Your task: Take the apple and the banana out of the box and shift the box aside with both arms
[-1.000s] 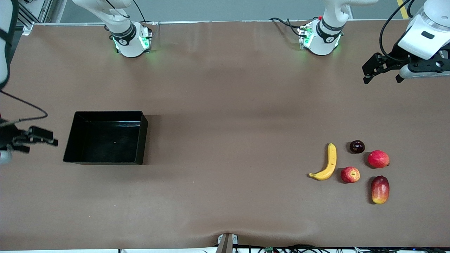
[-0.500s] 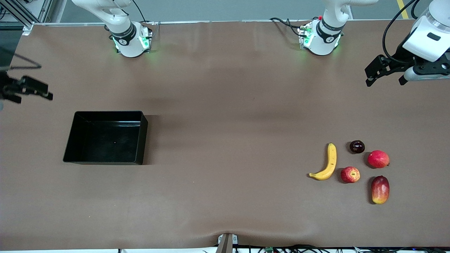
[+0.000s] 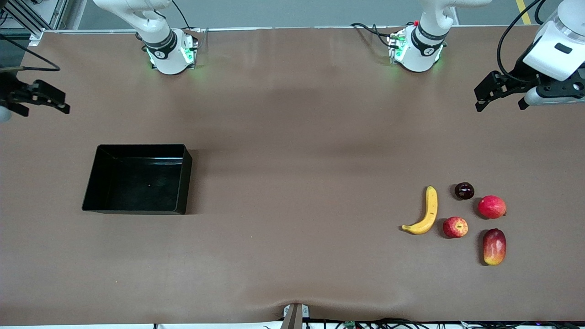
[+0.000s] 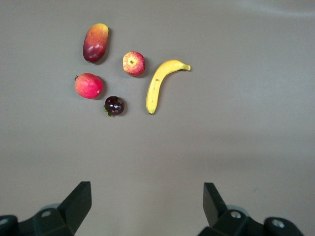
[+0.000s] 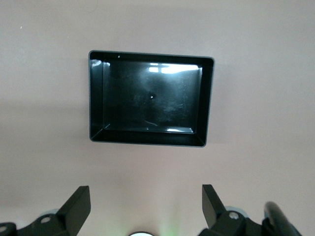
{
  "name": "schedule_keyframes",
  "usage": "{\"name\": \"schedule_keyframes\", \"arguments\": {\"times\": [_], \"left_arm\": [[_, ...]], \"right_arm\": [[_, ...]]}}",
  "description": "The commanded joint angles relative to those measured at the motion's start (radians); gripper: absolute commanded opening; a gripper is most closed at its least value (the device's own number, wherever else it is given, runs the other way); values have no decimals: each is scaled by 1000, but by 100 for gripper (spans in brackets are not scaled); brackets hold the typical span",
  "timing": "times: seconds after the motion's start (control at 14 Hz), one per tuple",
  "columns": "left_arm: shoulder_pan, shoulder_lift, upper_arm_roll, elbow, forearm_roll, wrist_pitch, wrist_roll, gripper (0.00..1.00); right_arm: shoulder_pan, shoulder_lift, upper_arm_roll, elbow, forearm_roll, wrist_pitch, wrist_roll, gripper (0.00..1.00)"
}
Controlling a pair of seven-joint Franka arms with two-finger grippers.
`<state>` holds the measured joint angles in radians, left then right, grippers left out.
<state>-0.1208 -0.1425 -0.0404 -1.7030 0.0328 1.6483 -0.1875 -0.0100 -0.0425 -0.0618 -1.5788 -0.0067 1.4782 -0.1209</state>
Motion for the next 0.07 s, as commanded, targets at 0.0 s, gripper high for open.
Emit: {"name": "schedule_keyframes", "arguments": {"times": [0.0], "left_arm": [[-2,14,4,26,-19,-22,11,100]], "right_arm": [[-24,15,8,52,-6,-7,-19,100]]}}
